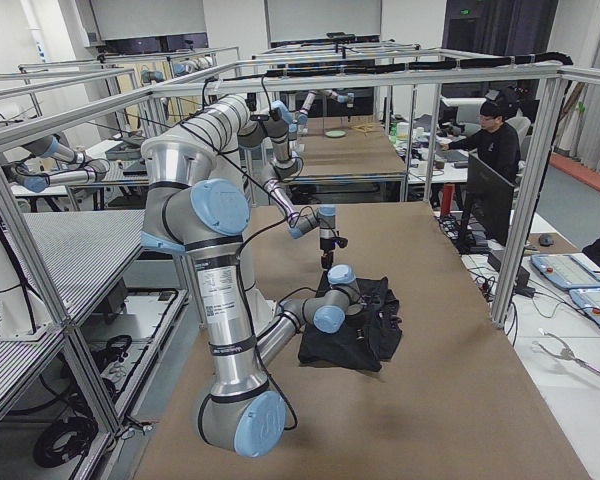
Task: Fold clothes
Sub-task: 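Grasp the folded shirt's side edge with the left gripper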
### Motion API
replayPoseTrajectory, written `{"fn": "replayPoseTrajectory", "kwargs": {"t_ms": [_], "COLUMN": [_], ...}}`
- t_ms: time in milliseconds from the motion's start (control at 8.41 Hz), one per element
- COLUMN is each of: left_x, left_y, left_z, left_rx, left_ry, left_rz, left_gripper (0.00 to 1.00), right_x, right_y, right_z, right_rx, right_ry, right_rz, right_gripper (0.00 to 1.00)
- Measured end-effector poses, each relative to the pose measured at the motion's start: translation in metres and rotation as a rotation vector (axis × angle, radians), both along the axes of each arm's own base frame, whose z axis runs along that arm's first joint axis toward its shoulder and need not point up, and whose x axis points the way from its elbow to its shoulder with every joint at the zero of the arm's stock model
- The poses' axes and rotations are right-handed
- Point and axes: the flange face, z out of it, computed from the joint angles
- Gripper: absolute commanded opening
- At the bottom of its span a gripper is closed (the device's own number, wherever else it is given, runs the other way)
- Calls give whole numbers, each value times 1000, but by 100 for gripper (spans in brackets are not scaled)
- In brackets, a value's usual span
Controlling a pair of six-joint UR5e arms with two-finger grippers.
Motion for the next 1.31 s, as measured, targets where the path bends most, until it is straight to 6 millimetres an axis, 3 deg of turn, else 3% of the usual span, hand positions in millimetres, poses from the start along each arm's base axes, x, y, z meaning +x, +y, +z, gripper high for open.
{"fn": "replayPoseTrajectory", "kwargs": {"t_ms": [119, 357, 832, 1070, 1308], "left_x": [2, 4, 6, -13, -35], "left_y": [-1, -1, 3, -19, -65], "left_z": [0, 2, 3, 4, 8], "left_rx": [-1, -1, 6, 9, 43], "left_ry": [0, -3, -10, -16, -35], "left_rz": [0, 5, 5, -40, -111], "left_gripper": [20, 0, 0, 0, 0], "right_x": [0, 0, -1, -1, -1], "right_y": [0, 1, 1, 1, 1], "right_z": [1, 1, 2, 2, 3], "right_rx": [0, 0, 0, -1, -1], "right_ry": [-2, -3, -1, -2, 0], "right_rz": [-1, -2, -2, -2, -2], "right_gripper": [94, 94, 94, 94, 94]}}
